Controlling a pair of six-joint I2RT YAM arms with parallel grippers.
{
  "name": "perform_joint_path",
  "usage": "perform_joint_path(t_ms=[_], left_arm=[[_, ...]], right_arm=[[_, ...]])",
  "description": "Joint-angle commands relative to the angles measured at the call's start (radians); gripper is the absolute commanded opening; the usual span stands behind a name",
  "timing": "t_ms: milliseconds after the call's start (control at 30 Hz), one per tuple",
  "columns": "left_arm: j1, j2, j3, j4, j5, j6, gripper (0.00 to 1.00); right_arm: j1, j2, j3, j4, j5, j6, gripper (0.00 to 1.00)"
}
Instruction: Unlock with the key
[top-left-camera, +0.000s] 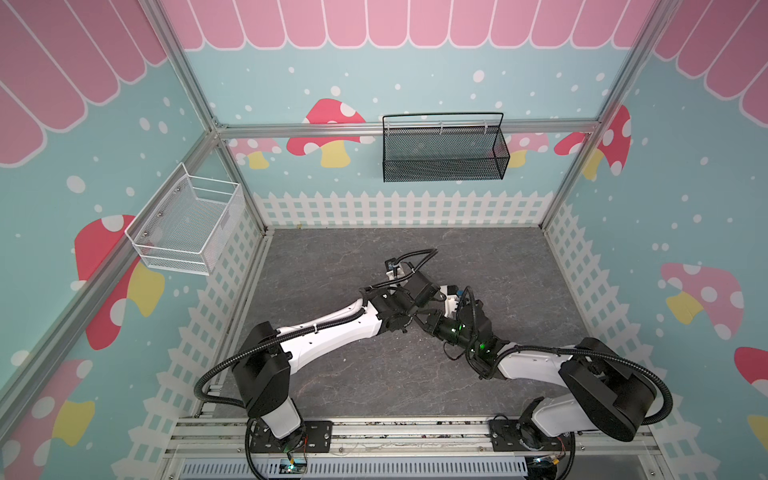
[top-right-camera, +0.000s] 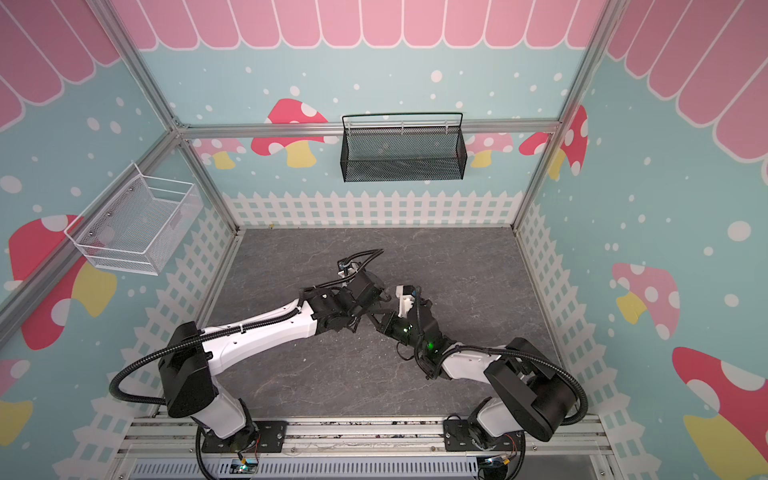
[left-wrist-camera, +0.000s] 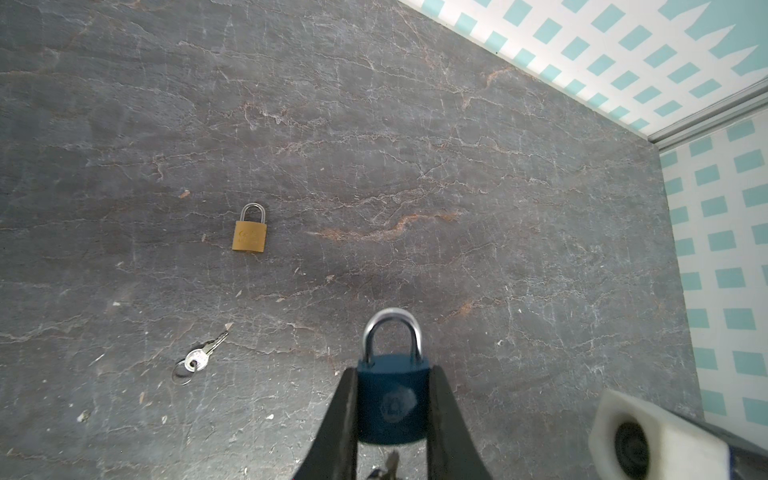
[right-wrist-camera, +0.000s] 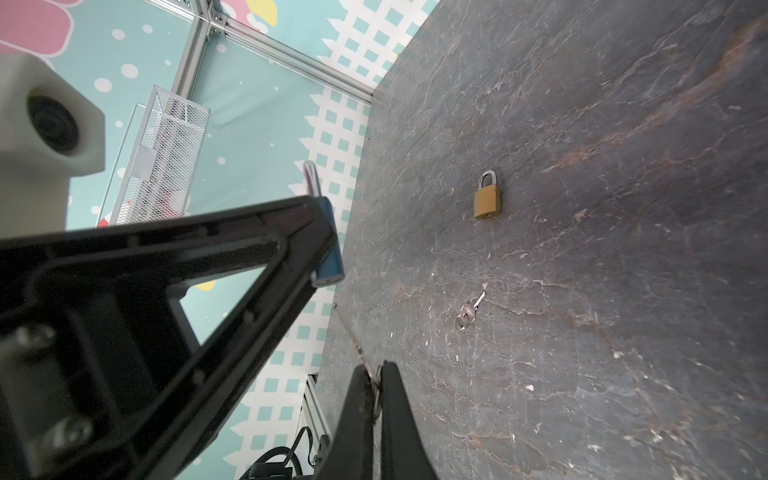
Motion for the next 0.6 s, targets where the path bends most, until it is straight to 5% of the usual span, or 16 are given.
perform_joint_path(t_ms=[0,567], left_arm=[[-0.004,-0.004,-0.009,-0.002,-0.007,-0.021,0.0],[-0.005,0.008,-0.011,-0.003,-0.023,-0.024,0.0]], right_arm=[[0.006,0.008,0.016,0.033,0.026,0.005,0.0],[0.008,0.014,0.031,0.039,0.022,0.016,0.0]])
